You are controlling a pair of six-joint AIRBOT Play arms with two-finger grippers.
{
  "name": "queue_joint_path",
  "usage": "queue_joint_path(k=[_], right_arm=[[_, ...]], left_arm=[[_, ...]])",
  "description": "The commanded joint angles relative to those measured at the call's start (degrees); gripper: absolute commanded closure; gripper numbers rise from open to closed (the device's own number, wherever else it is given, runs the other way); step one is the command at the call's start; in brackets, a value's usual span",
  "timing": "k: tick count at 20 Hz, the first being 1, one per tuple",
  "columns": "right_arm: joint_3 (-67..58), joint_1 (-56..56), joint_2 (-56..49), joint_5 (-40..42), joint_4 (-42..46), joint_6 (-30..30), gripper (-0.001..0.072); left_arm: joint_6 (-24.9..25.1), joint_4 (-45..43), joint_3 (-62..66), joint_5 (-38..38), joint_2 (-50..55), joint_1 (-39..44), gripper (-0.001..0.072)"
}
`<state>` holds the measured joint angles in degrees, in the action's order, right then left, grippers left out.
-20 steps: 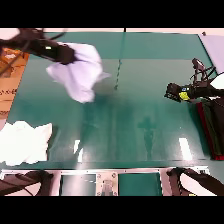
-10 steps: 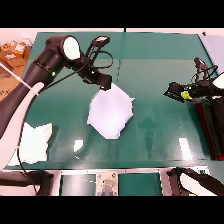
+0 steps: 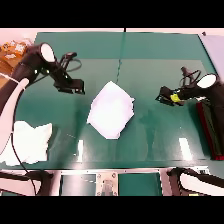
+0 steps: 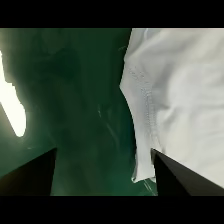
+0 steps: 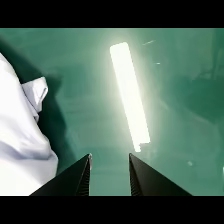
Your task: Fold the shirts.
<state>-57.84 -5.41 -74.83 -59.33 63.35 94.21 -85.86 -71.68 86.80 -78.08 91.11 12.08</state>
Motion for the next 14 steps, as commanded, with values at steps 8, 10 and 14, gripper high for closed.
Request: queue_joint_path(k=[8, 10, 14], right_arm=[[-0.04, 8.57, -17.31, 15.74, -25.24, -11.02, 0.0453], [-0.61, 8.68, -19.3, 16.06, -28.89, -13.29, 0.0452], [-2.36, 8.92, -22.25, 15.85, -34.73, -16.11, 0.0453]], left_arm=[[15.45, 28.39, -23.5, 17.4, 0.15, -1.73, 0.0039], [15.52, 28.37, -25.49, 17.42, 0.15, -1.73, 0.0039], [15.96, 30.34, -26.14, 17.62, 0.13, -1.73, 0.0051]])
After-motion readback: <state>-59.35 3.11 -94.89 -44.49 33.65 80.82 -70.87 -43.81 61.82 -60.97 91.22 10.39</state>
